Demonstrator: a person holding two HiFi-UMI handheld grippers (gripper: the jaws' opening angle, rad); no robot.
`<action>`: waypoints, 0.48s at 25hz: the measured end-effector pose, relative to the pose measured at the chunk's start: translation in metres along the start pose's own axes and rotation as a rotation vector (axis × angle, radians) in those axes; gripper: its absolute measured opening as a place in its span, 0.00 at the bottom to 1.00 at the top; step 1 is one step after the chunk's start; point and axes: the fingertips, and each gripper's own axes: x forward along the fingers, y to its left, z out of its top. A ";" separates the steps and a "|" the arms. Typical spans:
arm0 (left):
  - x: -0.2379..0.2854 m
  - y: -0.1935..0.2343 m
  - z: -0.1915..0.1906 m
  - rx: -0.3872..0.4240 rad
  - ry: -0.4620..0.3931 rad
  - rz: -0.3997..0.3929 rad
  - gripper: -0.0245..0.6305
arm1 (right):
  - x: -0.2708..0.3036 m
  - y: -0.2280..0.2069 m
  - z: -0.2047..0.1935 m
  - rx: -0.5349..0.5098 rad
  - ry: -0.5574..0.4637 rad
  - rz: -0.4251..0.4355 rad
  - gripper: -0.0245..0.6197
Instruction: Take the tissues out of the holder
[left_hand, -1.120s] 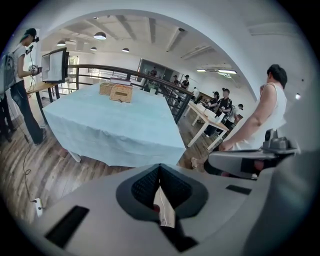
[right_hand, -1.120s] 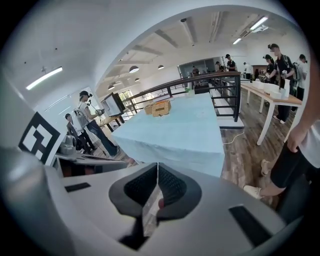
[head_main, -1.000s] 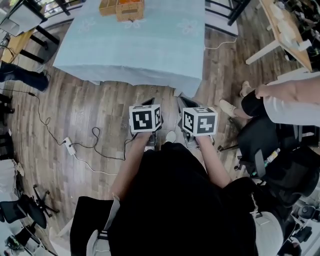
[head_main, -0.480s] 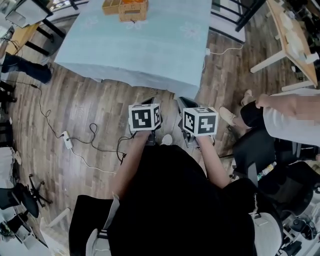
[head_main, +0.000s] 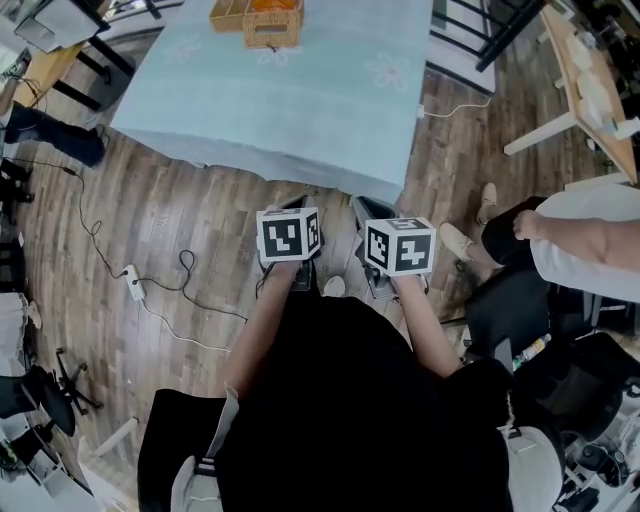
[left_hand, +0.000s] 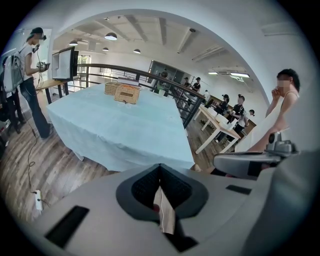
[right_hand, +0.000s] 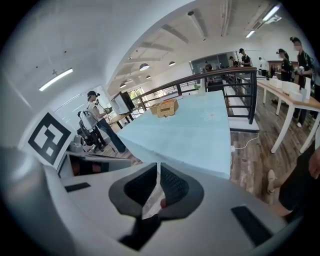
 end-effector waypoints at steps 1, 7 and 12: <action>0.002 0.002 0.004 0.000 0.000 -0.004 0.05 | 0.004 0.000 0.003 0.000 0.001 -0.001 0.06; 0.021 0.023 0.038 0.007 -0.002 -0.026 0.05 | 0.035 0.002 0.035 -0.007 -0.002 -0.010 0.06; 0.030 0.045 0.069 0.013 0.002 -0.041 0.05 | 0.063 0.012 0.068 -0.019 -0.005 -0.019 0.06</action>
